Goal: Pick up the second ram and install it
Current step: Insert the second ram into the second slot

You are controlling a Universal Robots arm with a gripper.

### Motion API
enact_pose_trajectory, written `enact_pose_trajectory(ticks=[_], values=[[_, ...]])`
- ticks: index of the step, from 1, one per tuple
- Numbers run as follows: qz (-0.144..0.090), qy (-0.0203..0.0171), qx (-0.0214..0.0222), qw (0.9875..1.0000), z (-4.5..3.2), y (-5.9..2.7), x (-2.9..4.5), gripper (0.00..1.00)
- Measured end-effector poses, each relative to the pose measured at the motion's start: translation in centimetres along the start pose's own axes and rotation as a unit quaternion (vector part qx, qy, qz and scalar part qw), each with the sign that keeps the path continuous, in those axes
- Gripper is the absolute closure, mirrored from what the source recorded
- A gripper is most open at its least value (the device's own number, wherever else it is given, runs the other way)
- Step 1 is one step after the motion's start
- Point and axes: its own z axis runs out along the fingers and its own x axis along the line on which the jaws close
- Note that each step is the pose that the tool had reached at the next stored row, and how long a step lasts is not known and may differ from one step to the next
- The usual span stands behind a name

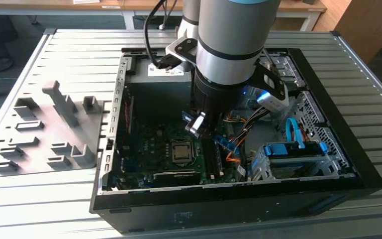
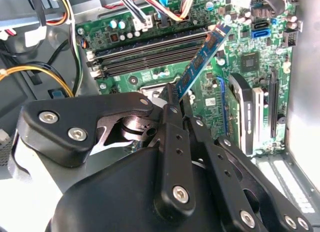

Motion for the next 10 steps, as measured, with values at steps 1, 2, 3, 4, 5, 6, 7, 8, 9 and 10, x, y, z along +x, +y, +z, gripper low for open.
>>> enact_pose_trajectory(ticks=[1, 2, 3, 4, 5, 6, 7, 8, 9, 10], values=[[0.003, -0.0001, 0.0002, 1.0, 0.0, 0.0, 0.0, 0.86], [0.005, -0.0002, 0.0003, 1.0, 0.0, 0.0, 0.0, 0.86], [0.008, -0.0003, 0.0005, 1.0, 0.0, 0.0, 0.0, 0.86], [0.011, -0.0005, 0.0007, 0.9999, 0.0, 0.0, 0.0, 0.86], [0.014, -0.0006, 0.0008, 0.9999, 0.01, 0.0, 0.0, 0.86], [0.016, -0.0006, 0.001, 0.9999, 0.0, 0.0, 0.0, 0.86], [0.019, -0.0007, 0.0012, 0.9998, 0.0, 0.0, 0.0, 0.86], [0.022, -0.0008, 0.0013, 0.9998, 0.0, 0.0, 0.0, 0.86], [0.024, -0.0009, 0.0015, 0.9997, 0.0, 0.0, 0.0, 0.86], [0.027, -0.001, 0.0017, 0.9996, 0.01, 0.0, 0.0, 0.86]])
